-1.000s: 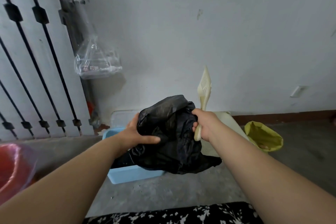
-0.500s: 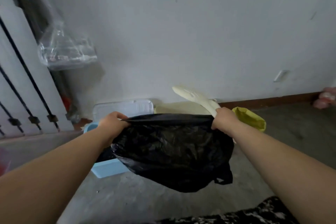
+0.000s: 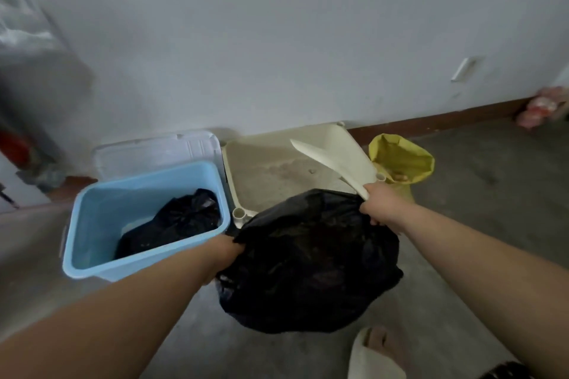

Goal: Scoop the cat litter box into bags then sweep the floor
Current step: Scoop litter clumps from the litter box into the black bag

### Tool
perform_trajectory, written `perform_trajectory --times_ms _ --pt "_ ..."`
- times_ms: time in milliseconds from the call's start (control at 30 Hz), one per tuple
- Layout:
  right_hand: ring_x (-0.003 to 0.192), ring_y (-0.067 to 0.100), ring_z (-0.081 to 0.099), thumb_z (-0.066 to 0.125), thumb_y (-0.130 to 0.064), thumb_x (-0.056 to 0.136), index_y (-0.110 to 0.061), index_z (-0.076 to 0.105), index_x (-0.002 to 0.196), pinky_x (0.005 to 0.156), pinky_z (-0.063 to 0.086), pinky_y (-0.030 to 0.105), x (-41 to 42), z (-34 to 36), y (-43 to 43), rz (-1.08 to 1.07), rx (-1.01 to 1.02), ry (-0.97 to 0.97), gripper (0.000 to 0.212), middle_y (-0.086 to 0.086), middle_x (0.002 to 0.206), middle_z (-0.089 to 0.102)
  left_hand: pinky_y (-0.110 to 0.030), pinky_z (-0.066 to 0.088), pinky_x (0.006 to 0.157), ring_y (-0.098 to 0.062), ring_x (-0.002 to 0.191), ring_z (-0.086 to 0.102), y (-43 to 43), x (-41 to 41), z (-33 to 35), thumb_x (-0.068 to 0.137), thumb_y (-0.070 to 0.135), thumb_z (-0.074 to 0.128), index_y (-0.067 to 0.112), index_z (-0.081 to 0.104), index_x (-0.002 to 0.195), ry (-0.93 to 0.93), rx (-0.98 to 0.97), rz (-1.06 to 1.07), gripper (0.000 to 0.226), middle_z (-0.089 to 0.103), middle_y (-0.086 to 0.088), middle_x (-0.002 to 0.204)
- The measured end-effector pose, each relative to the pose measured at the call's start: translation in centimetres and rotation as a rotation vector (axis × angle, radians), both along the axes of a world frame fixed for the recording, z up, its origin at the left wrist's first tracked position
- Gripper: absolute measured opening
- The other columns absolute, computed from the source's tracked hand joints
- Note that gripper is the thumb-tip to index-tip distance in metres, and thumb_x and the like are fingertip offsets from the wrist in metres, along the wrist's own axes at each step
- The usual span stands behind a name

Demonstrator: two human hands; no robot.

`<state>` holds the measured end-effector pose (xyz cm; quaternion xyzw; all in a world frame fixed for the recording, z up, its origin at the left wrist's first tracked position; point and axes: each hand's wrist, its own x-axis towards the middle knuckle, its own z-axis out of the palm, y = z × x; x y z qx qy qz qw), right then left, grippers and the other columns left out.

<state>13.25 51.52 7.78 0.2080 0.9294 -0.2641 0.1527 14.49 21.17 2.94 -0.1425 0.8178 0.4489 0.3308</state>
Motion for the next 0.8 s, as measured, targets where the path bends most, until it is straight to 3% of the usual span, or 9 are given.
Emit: perform_trajectory --times_ms 167,267,367,533,667,733,800 --pt "0.053 0.022 0.055 0.047 -0.001 0.086 -0.007 0.056 0.101 0.044 0.042 0.026 -2.7 -3.3 1.4 0.044 0.004 -0.058 0.018 0.012 0.077 0.055 -0.036 0.05 0.091 -0.028 0.1 0.061 3.4 0.5 -4.8 0.095 0.013 0.051 -0.003 0.058 0.104 -0.2 0.038 0.122 0.019 0.063 -0.014 0.106" --pt "0.056 0.024 0.057 0.047 -0.001 0.086 -0.007 0.057 0.106 0.045 0.044 0.028 -4.0 -5.4 2.2 0.054 0.0 -0.088 0.023 0.014 0.081 0.059 -0.034 0.05 0.08 -0.029 0.095 0.061 4.4 0.9 -6.9 0.097 0.013 0.048 0.002 0.057 0.1 -0.278 0.042 0.145 0.014 0.062 -0.012 0.091" --pt "0.057 0.025 0.058 0.051 -0.002 0.086 -0.006 0.056 0.108 0.047 0.046 0.029 -4.9 -7.2 2.9 0.042 0.002 -0.118 0.023 0.015 0.083 0.058 -0.036 0.051 0.08 -0.031 0.095 0.062 4.7 0.8 -8.3 0.097 0.014 0.047 0.0 0.058 0.107 -0.296 0.017 0.13 0.021 0.063 -0.015 0.094" --pt "0.055 0.022 0.056 0.065 -0.007 0.085 -0.007 0.056 0.108 0.047 0.047 0.028 -5.8 -9.8 3.0 0.008 0.022 -0.211 0.025 0.012 0.076 0.056 -0.026 0.04 0.058 -0.023 0.073 0.054 5.0 0.1 -10.0 0.099 0.016 0.044 -0.004 0.055 0.118 -0.305 -0.021 0.134 0.03 0.058 -0.014 0.092" --pt "0.067 0.026 0.063 0.074 -0.01 0.078 -0.006 0.057 0.105 0.06 0.055 0.035 -7.2 -11.1 3.1 0.013 0.027 -0.183 0.031 0.013 0.085 0.062 -0.034 0.044 0.08 -0.03 0.1 0.056 5.1 -0.5 -11.3 0.099 0.014 0.044 -0.006 0.051 0.127 -0.313 -0.052 0.127 0.036 0.057 -0.022 0.126" --pt "0.08 0.03 0.066 0.074 -0.009 0.076 -0.005 0.061 0.104 0.071 0.058 0.039 -8.2 -11.6 3.4 0.051 0.088 -0.124 0.031 0.014 0.092 0.065 -0.034 0.043 0.084 -0.031 0.105 0.055 5.1 -0.7 -11.6 0.098 0.013 0.044 -0.006 0.05 0.129 -0.326 -0.069 0.113 0.036 0.055 -0.022 0.129" --pt "0.09 0.031 0.064 0.07 -0.008 0.077 -0.005 0.061 0.106 0.074 0.054 0.036 -9.0 -12.3 3.6 0.106 0.159 -0.08 0.03 0.014 0.1 0.066 -0.032 0.04 0.082 -0.031 0.105 0.054 5.1 -0.6 -12.0 0.099 0.012 0.043 -0.006 0.048 0.13 -0.336 -0.081 0.096 0.037 0.054 -0.022 0.13"
